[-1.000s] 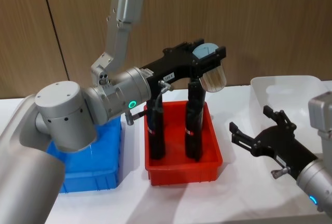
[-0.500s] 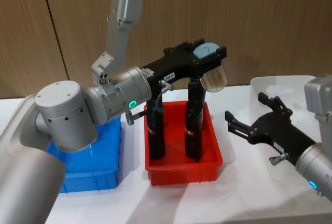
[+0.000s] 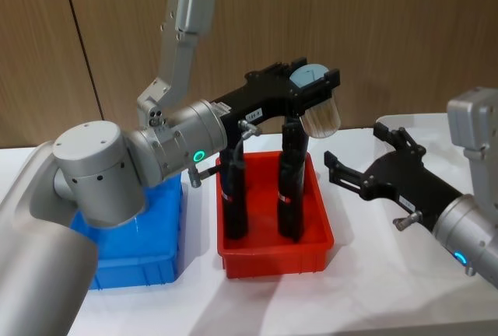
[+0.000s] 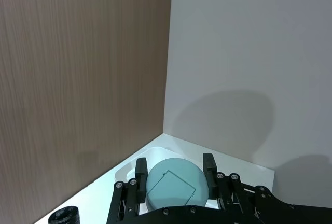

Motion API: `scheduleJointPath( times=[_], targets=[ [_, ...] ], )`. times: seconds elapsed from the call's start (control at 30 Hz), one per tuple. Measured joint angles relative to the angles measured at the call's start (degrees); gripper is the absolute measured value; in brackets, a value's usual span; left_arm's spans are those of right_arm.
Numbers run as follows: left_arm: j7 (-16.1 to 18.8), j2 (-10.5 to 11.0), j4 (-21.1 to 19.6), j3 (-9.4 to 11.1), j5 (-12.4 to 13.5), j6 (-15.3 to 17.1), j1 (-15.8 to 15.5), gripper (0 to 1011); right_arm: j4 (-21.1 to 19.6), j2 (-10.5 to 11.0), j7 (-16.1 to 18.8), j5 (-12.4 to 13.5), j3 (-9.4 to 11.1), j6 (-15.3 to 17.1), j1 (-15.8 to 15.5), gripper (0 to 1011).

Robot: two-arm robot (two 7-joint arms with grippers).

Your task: Pick the cotton swabs from the blue box and place them into the white box.

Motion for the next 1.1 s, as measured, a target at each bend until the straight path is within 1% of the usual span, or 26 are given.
scheduleJointPath(
  times=[0.07, 0.37, 1.1],
  targets=[
    [0.00, 0.00, 0.00, 0.00, 0.00, 0.00, 0.00, 659, 0.10, -0.51, 0.78, -0.01, -0.23, 0.64, 0.89, 1002],
    [0.00, 0.00, 0.00, 0.00, 0.00, 0.00, 0.00, 659, 0.64, -1.50, 2.21, -0.39, -0.74, 1.72, 2.70, 1002],
    [0.01, 0.00, 0.00, 0.00, 0.00, -0.01, 0.01, 659, 4.18, -3.61, 4.11, -1.68, -1.57, 2.96, 6.79, 1002]
  ],
)
